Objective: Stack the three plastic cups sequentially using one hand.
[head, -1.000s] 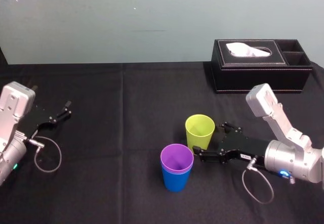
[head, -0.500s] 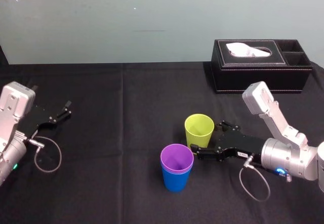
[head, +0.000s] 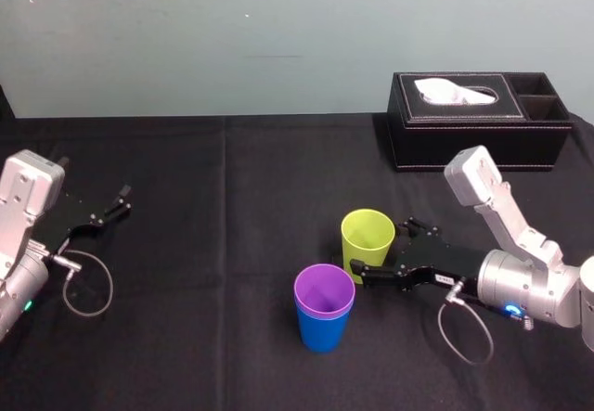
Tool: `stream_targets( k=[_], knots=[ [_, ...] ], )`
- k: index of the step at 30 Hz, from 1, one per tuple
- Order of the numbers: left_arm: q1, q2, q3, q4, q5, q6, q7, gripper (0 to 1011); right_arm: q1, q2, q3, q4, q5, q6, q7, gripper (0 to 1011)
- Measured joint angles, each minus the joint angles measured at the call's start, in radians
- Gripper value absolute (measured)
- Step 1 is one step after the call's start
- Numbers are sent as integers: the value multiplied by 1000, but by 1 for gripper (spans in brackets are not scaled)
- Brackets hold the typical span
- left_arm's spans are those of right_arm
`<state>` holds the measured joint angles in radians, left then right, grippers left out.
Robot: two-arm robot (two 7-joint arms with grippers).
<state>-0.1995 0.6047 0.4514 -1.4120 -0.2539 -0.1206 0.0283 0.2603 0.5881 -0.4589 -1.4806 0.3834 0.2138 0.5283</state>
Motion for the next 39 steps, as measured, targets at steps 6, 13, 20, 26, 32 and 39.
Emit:
stream_targets(
  k=[6,13,20,26,32,39],
  knots=[
    [0,0,0,0,0,0,0,1010,7,-10,-3,11,-7,-2,-5,1003],
    [0,0,0,0,0,0,0,1010,13,-23,-5,24,-14,-4,-10,1003],
    [0,0,0,0,0,0,0,1010,15,-26,-6,29,-16,-6,-11,1003],
    [0,0,0,0,0,0,0,1010,14,-26,-6,27,-16,-6,-11,1003],
    [0,0,0,0,0,0,0,1010,14,-25,-6,26,-15,-6,-10,929],
    [0,0,0,0,0,0,0,1010,13,-25,-6,26,-15,-6,-10,771]
  ],
)
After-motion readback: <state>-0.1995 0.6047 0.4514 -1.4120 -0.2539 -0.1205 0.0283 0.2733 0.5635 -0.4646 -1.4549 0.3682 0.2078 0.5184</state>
